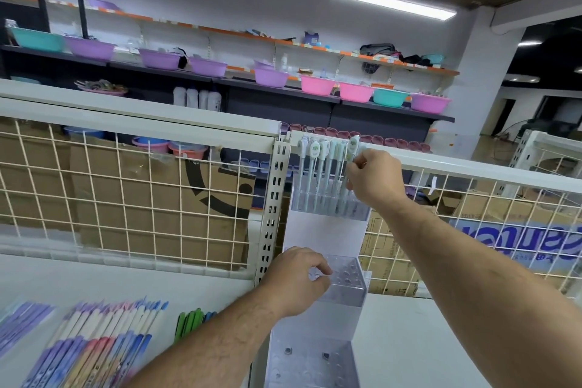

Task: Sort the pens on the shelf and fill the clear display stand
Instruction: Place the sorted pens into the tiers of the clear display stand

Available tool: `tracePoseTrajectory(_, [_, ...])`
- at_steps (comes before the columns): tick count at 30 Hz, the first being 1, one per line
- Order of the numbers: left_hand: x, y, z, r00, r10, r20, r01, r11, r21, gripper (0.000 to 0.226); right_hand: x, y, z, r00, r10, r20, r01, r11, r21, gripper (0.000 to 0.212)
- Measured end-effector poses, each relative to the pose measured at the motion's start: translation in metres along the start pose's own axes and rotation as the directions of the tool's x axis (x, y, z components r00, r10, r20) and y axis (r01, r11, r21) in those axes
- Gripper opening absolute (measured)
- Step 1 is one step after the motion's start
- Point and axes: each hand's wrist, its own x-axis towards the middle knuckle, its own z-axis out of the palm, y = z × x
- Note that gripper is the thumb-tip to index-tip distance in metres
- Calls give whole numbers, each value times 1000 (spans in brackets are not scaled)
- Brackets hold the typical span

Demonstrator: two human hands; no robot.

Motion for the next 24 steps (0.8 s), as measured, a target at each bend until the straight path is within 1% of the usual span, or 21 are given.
tracePoseTrajectory(5, [0, 0, 0, 1000, -16, 9, 16, 1000, -16, 12, 1, 5, 0, 994, 62, 90, -60, 998, -21, 22])
tracePoseTrajectory(13, [-1, 2, -3, 1000, -19, 18, 20, 1000, -25, 11, -7, 13, 5, 997, 58, 48, -56, 997, -52, 25])
tracePoseTrajectory(18, [-1, 5, -6, 999, -43, 19, 44, 998, -44, 11, -28, 22, 4, 1000, 15, 23, -15, 1000, 8, 14])
tracePoseTrajectory(22, [-3, 9, -6, 997, -75, 8, 75, 995, -58, 11, -54, 36, 8, 996, -4, 90, 4, 1000, 2, 12])
tracePoseTrajectory(24, [-5, 10, -6, 998, -70, -1, 70, 996, -50, 13, -66, 47, 12, 990, -18, 140, 19, 1000, -8, 6])
